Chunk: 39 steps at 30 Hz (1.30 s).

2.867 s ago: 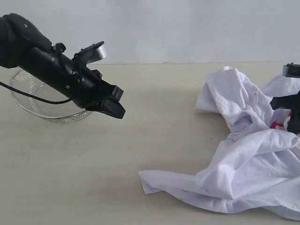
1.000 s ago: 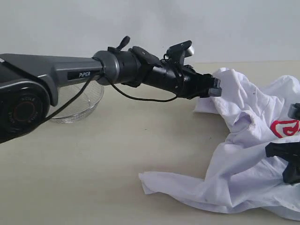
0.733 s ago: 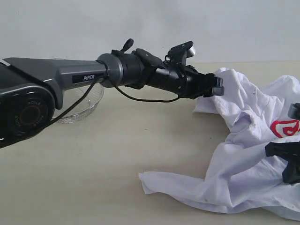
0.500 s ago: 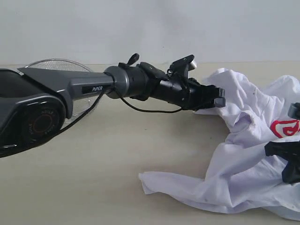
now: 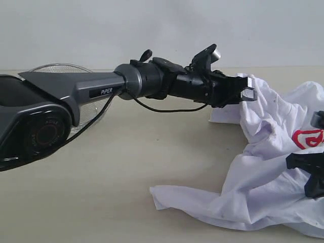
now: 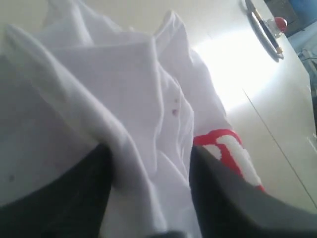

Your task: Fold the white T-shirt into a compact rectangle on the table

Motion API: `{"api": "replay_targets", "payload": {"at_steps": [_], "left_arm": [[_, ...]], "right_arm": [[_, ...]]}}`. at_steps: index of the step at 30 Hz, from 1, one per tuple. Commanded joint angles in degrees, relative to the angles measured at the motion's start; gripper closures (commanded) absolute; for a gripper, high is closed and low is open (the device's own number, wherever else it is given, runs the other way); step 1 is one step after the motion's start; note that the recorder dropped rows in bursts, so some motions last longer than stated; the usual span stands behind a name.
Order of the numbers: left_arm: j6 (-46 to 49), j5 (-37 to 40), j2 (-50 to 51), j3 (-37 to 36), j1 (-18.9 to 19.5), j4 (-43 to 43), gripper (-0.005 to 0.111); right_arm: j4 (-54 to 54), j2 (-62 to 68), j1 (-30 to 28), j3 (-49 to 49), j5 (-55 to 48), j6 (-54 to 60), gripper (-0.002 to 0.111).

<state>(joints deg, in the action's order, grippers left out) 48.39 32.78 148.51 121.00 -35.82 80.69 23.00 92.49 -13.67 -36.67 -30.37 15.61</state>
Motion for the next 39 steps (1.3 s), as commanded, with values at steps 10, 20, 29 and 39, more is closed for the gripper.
{"api": "replay_targets", "payload": {"at_steps": [10, 20, 29, 39], "left_arm": [[0.92, -0.12, 1.29, 0.37, -1.22, -3.87, 0.076], [4.0, 2.82, -1.9, 0.37, -1.36, -4.31, 0.102], [6.23, 7.89, -13.71, 0.37, -1.36, -13.3, 0.102], [1.35, 13.56, -20.89, 0.37, -1.36, -27.59, 0.102]], "right_arm": [[0.4, -0.41, 0.12, 0.22, 0.44, 0.52, 0.106], [0.4, -0.41, 0.12, 0.22, 0.56, 1.05, 0.106], [0.4, -0.41, 0.12, 0.22, 0.78, 1.4, 0.106], [0.4, -0.41, 0.12, 0.22, 0.56, 1.63, 0.106]]}}
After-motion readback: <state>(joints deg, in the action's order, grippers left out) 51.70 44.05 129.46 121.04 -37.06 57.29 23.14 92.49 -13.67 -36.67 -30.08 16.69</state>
